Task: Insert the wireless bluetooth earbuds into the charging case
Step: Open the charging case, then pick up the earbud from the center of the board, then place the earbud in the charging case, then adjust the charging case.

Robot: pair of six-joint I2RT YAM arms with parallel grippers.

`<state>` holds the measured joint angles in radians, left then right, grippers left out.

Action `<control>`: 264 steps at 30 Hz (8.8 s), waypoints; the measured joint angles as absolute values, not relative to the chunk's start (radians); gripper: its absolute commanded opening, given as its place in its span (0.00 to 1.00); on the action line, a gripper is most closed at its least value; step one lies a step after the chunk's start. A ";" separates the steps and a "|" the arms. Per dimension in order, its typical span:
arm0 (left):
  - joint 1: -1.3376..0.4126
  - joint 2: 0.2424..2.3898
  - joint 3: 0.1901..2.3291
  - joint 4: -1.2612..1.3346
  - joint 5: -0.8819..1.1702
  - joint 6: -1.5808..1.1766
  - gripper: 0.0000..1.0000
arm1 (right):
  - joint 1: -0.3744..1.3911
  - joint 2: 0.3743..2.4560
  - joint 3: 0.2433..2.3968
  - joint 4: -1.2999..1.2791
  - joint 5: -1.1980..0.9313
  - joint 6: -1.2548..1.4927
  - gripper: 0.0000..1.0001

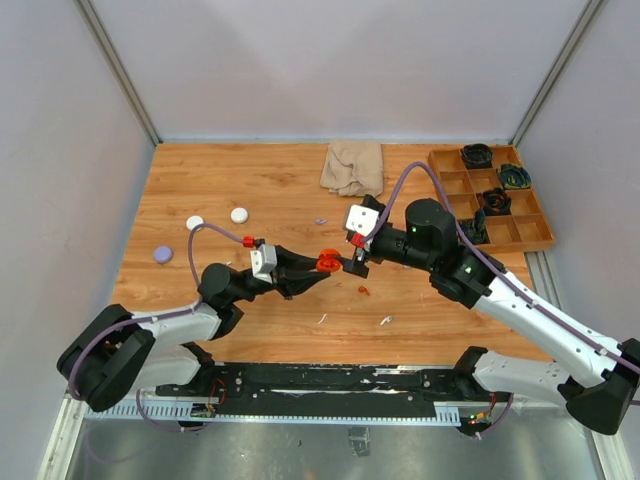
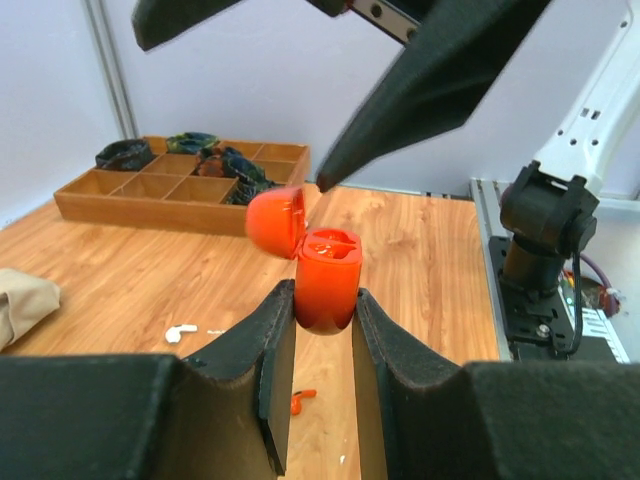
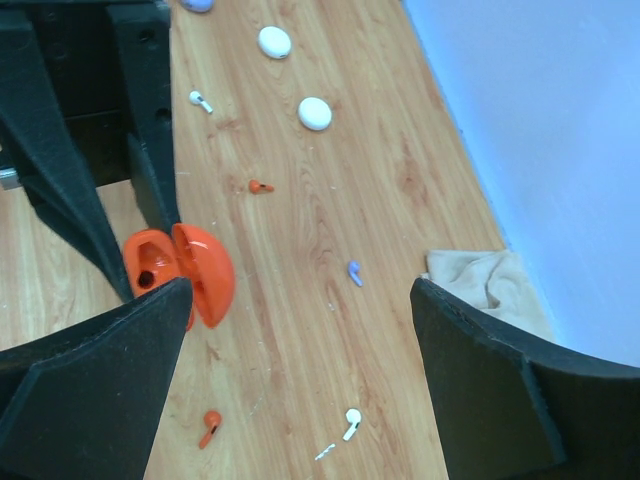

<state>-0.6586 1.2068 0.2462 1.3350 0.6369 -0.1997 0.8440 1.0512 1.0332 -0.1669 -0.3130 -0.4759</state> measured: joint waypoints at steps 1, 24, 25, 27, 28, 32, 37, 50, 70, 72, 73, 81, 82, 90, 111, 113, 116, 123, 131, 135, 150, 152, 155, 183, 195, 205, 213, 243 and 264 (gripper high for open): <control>-0.659 1.197 0.246 1.319 0.646 -0.190 0.00 | 0.844 1.047 1.033 -0.160 -0.307 -0.476 0.92; -0.657 1.115 0.155 1.211 0.457 -0.141 0.00 | 0.835 1.141 1.103 -0.389 -0.148 -0.275 0.91; -0.654 1.115 0.147 1.221 0.448 -0.146 0.00 | 0.832 1.149 1.103 -0.410 -0.144 -0.255 0.90; -0.641 1.114 0.123 1.246 0.437 -0.162 0.00 | 0.824 1.168 1.103 -0.451 -0.131 -0.216 0.89; -0.635 1.114 0.113 1.255 0.434 -0.166 0.00 | 0.822 1.178 1.103 -0.466 -0.128 -0.199 0.88; -0.623 1.103 0.078 1.282 0.426 -0.173 0.00 | 0.810 1.246 1.103 -0.529 -0.104 -0.120 0.85; -0.623 1.069 0.044 1.316 0.422 -0.157 0.00 | 0.792 1.372 1.103 -0.591 -0.088 -0.034 0.79; -0.622 0.942 0.034 1.254 0.398 -0.088 0.00 | 0.758 1.646 1.168 -0.673 -0.051 0.100 0.53; -0.622 0.920 0.034 1.213 0.385 -0.070 0.00 | 0.757 1.829 1.210 -0.677 -0.025 0.158 0.35; -0.622 0.920 0.034 1.210 0.385 -0.070 0.00 | 0.757 1.841 1.215 -0.675 -0.025 0.159 0.34; -0.622 0.920 0.034 1.209 0.385 -0.070 0.00 | 0.757 1.847 1.217 -0.672 -0.025 0.159 0.33; -0.622 0.920 0.034 1.205 0.385 -0.067 0.00 | 0.756 1.865 1.231 -0.670 -0.025 0.165 0.24; -0.622 0.921 0.034 1.205 0.386 -0.068 0.00 | 0.756 1.865 1.232 -0.670 -0.025 0.166 0.22; -0.622 0.929 0.034 1.203 0.380 -0.072 0.00 | 0.756 1.860 1.231 -0.670 -0.014 0.174 0.14; -0.622 1.114 0.107 1.369 0.405 -0.081 0.00 | 0.775 1.393 1.297 -0.625 0.093 0.147 0.08; -0.622 1.131 0.112 1.396 0.412 -0.075 0.00 | 0.784 1.344 1.297 -0.603 0.100 0.146 0.08; -0.622 1.159 0.125 1.432 0.424 -0.071 0.00 | 0.800 1.275 1.296 -0.554 0.106 0.145 0.08; -0.622 1.245 0.159 1.517 0.453 -0.076 0.00 | 0.873 1.158 1.243 -0.395 0.113 0.146 0.09; -0.622 1.318 0.170 1.526 0.475 -0.098 0.00 | 0.955 1.119 1.140 -0.198 0.081 0.154 0.08; -0.622 1.321 0.184 1.526 0.477 -0.105 0.00 | 0.988 1.118 1.100 -0.118 0.067 0.162 0.08; -0.622 1.321 0.186 1.529 0.482 -0.136 0.00 | 1.040 1.132 1.007 0.052 0.060 0.203 0.06; -0.622 1.321 0.186 1.529 0.482 -0.140 0.00 | 1.040 1.134 0.994 0.058 0.065 0.208 0.06; -0.622 1.321 0.186 1.529 0.482 -0.144 0.00 | 1.040 1.139 0.980 0.066 0.072 0.214 0.06; -0.622 1.299 0.186 1.530 0.481 -0.161 0.00 | 1.043 1.160 0.932 0.113 0.102 0.309 0.13; -0.622 1.299 0.186 1.530 0.472 -0.160 0.00 | 1.043 1.162 0.931 0.115 0.123 0.315 0.38; -0.622 1.324 0.185 1.531 0.422 -0.166 0.00 | 1.043 1.132 0.932 0.112 0.133 0.265 0.57; -0.547 1.342 0.185 1.532 0.349 -0.247 0.00 | 0.976 1.110 0.945 0.061 0.095 0.182 0.65; -0.372 1.296 0.187 1.531 0.654 -0.468 0.00 | 0.652 1.136 0.771 0.265 -0.583 -0.058 0.82; -0.488 1.171 0.278 1.533 0.765 -0.531 0.00 | 0.649 1.090 0.682 0.671 -0.892 0.136 0.53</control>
